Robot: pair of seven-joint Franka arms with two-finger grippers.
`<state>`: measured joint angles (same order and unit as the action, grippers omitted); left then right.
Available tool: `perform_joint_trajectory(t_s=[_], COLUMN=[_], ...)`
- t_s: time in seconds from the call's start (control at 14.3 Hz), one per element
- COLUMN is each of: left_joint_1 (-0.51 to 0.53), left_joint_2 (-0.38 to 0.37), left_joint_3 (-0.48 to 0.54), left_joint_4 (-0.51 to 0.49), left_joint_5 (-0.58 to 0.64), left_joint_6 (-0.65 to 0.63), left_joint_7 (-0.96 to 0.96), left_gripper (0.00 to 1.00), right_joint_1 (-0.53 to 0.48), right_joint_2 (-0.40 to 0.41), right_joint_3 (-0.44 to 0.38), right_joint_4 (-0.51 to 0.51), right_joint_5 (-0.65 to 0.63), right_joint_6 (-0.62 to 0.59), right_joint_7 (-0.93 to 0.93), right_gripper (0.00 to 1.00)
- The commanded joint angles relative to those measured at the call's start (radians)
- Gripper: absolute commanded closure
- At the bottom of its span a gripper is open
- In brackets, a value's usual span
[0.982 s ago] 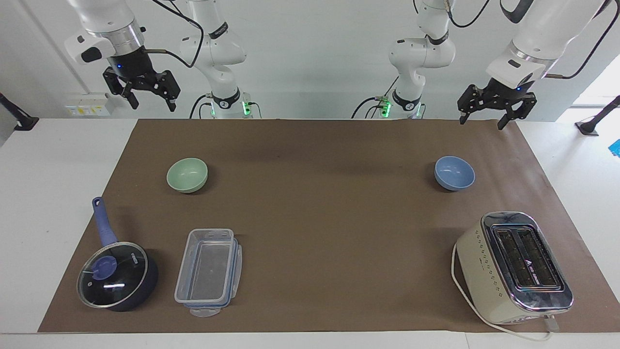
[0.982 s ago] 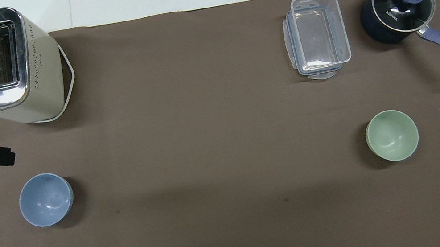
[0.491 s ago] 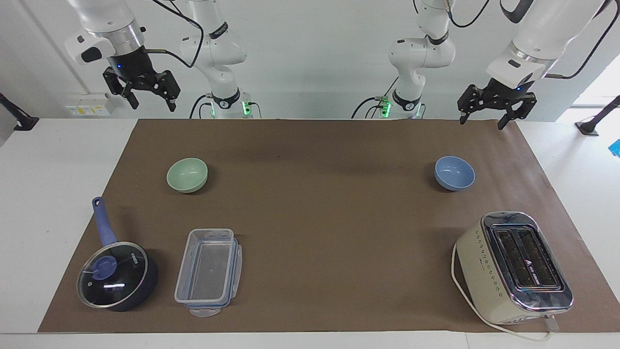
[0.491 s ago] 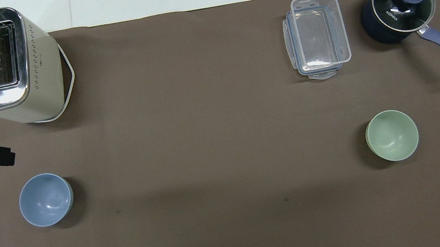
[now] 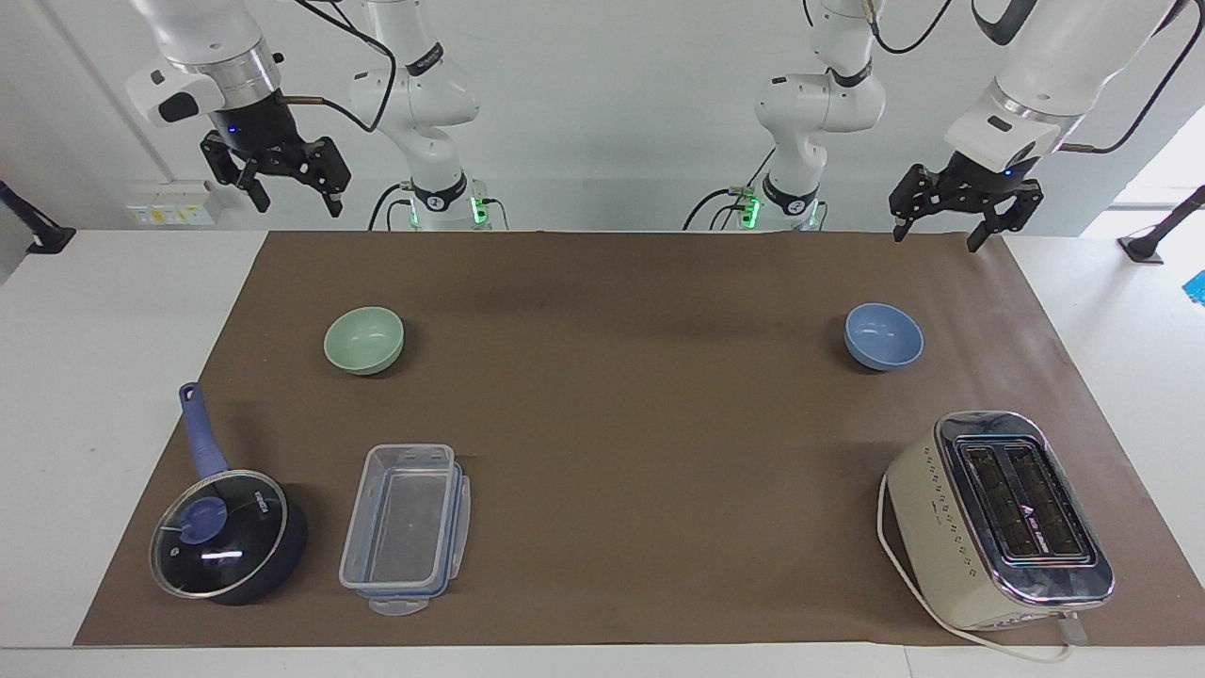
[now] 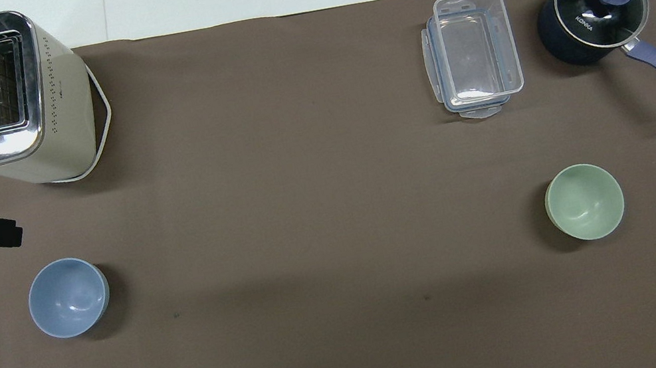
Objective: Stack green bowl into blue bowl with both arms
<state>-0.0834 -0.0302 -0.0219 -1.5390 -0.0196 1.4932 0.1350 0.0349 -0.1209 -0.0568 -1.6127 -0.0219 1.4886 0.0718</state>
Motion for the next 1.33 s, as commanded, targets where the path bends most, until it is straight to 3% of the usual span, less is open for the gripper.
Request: perform_joint_trajectory(t_s=[0.0,0.84,1.26], left_joint_1=[0.008,-0.007,0.054], left_joint_2=[-0.022,-0.028,-0.069], left_joint_3=[-0.004,-0.004,0.000], left_joint_4=[-0.024,-0.033,-0.164], left_joint_5=[0.013,0.009,0.006], left_joint_6=[0.001,-0.001,0.128], left_joint_7=[0.002,-0.005,0.005], left_gripper=[0.00,0.00,0.00], right_joint_1=[-0.007,-0.009,-0.009], right_joint_2=[-0.017,-0.017,-0.016], right_joint_3=[0.002,-0.009,-0.012], right_joint_4=[-0.016,-0.016,-0.016], right_joint_5=[-0.003,-0.003,-0.003], right_joint_6=[-0.008,-0.002,-0.001], right_joint_7=[-0.024,-0.024,-0.024], right_gripper=[0.00,0.00,0.00])
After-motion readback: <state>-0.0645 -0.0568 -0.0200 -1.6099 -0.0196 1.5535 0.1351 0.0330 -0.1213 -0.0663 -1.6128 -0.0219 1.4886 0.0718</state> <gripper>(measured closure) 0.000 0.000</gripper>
